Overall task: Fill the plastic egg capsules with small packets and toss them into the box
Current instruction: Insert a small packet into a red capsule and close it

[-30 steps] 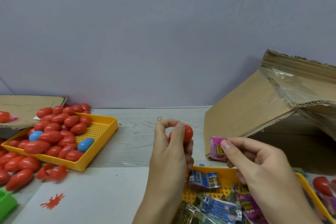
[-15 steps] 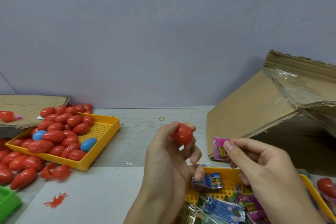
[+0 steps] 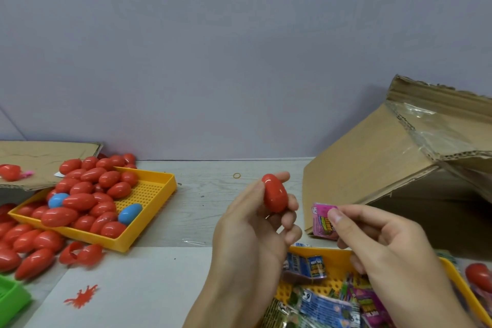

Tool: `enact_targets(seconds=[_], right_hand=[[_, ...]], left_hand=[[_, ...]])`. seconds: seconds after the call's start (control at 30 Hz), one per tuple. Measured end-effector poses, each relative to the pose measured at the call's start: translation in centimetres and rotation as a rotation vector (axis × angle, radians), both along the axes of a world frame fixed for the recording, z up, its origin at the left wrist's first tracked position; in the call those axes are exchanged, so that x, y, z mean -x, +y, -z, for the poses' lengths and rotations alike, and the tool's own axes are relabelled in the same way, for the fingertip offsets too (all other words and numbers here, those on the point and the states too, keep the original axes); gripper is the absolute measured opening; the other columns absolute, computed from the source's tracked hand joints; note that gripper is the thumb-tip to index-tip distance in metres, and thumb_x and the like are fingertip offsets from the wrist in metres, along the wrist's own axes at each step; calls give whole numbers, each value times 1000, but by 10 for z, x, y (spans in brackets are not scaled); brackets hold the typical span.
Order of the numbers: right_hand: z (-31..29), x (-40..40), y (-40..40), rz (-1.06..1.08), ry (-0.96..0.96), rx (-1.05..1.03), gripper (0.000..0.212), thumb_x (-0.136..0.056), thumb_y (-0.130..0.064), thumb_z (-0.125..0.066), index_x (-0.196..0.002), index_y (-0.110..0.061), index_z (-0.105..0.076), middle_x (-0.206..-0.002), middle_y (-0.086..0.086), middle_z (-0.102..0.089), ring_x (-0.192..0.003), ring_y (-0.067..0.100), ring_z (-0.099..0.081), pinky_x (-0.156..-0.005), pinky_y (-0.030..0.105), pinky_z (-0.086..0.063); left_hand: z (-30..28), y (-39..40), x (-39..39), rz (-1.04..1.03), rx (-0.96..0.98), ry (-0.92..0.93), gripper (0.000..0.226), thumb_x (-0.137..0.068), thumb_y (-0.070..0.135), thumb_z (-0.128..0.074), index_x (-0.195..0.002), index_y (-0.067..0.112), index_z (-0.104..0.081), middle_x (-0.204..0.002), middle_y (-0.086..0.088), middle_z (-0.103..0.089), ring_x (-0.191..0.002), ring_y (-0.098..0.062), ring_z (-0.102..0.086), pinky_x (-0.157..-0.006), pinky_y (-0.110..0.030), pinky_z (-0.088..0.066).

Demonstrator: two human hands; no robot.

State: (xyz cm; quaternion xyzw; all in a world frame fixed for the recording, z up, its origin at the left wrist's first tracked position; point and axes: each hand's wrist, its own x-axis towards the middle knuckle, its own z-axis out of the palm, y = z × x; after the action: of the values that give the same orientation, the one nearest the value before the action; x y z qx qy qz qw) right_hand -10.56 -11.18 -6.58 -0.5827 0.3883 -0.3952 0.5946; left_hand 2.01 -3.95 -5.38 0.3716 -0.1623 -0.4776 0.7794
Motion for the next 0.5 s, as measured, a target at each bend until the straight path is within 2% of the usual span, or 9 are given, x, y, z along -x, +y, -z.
enact_targets(seconds=[0.13, 0.23, 0.3, 0.5], right_hand=[[0, 0, 0, -4, 0, -2, 7, -82, -19, -70, -76, -17, -74, -58, -5, -70, -40, -2, -55, -40, 7, -39], [-1, 0, 1, -5, -2, -7, 8, -82, -19, -70, -75, -17, -73, -58, -4, -70, -39, -2, -55, -40, 8, -38], [-1, 0, 1, -6, 0, 2, 8, -82, -19, -70, -74, -17, -73, -58, -4, -70, -40, -2, -55, -41, 7, -39], [0, -1, 1, -3, -1, 7, 11, -82, -18, -71, -71, -18, -74, -57, -4, -69, -40, -1, -55, -41, 7, -39]], left_hand=[[-3, 1, -1, 31, -28, 86, 30, -83, 28, -53, -100, 4, -62, -66, -7, -43, -53, -14, -30, -45, -26, -27], [-3, 1, 1, 42, -33, 126, 20, -85, 27, -55, -82, 9, -46, -63, -4, -37, -51, -12, -24, -41, -22, -23], [-3, 2, 0, 60, -19, 159, 26, -86, 27, -53, -73, 13, -36, -63, -4, -34, -51, -11, -22, -42, -22, -21], [-6, 8, -2, 117, 55, 257, 25, -90, 28, -46, -78, 7, -53, -60, -1, -28, -45, -10, -23, -36, -20, -18]])
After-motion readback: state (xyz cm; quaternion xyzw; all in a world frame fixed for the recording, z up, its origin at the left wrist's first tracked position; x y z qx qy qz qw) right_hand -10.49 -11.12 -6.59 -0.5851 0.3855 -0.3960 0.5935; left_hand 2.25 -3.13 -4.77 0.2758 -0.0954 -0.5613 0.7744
